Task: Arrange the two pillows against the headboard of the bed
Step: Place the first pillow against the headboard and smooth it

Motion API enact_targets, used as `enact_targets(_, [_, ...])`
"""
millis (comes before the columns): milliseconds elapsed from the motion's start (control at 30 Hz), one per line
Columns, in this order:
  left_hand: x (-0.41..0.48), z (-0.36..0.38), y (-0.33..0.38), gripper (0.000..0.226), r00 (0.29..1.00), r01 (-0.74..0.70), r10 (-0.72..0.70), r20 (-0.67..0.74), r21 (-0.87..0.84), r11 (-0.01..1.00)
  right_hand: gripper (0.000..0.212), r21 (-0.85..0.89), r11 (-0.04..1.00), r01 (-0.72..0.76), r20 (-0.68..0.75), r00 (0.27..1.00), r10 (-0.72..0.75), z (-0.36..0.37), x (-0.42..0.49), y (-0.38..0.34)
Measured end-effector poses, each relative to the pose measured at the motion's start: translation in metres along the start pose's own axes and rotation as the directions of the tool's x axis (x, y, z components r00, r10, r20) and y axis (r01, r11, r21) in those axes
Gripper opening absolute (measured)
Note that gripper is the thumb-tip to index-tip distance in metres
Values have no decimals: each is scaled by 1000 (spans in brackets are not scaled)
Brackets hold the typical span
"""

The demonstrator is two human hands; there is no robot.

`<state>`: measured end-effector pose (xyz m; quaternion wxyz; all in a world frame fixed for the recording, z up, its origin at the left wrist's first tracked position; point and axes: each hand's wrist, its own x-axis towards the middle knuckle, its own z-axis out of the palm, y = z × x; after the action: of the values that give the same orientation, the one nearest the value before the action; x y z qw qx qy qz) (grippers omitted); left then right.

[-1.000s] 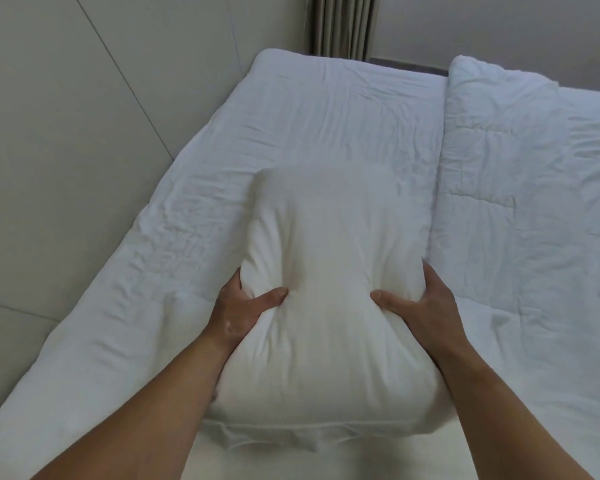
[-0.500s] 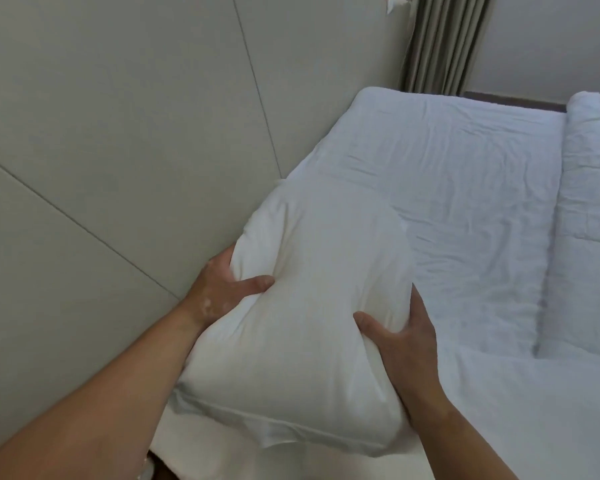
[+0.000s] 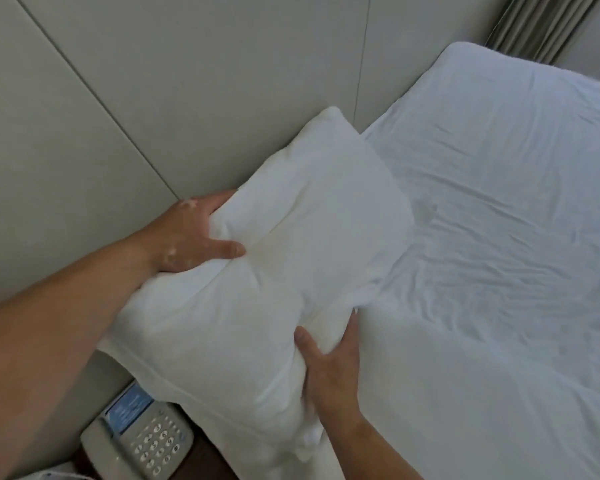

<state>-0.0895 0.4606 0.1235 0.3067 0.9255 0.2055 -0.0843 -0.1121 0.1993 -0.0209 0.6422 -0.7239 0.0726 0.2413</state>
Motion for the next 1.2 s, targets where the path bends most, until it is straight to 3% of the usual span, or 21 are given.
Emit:
enact_targets(133, [15, 26, -53, 89, 999, 55, -54, -9, 214, 975, 71, -166, 983, -74, 140, 985, 98, 43, 18, 39])
enact_targets(267, [15, 61, -107, 86, 990, 115, -136, 43, 322, 940, 55, -467, 868, -170, 290, 898, 332, 57, 46, 60])
enact_targets(333, [12, 69, -129, 87, 983, 164, -183, 23, 338, 927, 47, -658, 745, -112, 303, 866, 398, 54, 62, 53])
enact_targets(467, [6, 62, -147, 99, 981, 186, -192, 3, 229, 955, 52, -893, 392, 221, 367, 862, 350, 44, 97, -15])
enact_targets(567, [2, 54, -154, 107, 965, 256, -262, 11, 181, 950, 53, -854, 296, 427, 464, 884, 62, 53, 133, -89])
enact_targets(667, [-1, 50, -162, 107, 947, 318, -322, 25, 91, 944, 65, -734, 151, 662, 650, 749, -127, 81, 172, -151])
enact_targets(767, [-8, 49, -169, 105, 943, 326, -330, 53, 60, 943, 87, -612, -120, 782, 789, 614, -18, 121, 215, -189])
enact_targets(867, [-17, 51, -178, 105, 943, 321, -326, 70, 75, 944, 109, -547, -319, 774, 773, 614, 164, 156, 250, -202])
enact_targets(967, [-31, 53, -190, 111, 940, 321, -330, 80, 111, 941, 125, -546, -393, 739, 700, 661, 270, 174, 272, -204])
enact_targets(1067, [-45, 56, -203, 116, 935, 336, -344, 84, 95, 937, 132, -554, -440, 706, 659, 695, 287, 173, 284, -198])
enact_targets(1133, [-54, 59, -212, 112, 923, 379, -382, 52, 64, 923, 129, -556, -474, 683, 647, 713, 268, 170, 285, -187])
enact_targets(1200, [-62, 65, -221, 103, 902, 431, -432, 16, 40, 901, 112, -538, -513, 669, 645, 718, 261, 164, 283, -173])
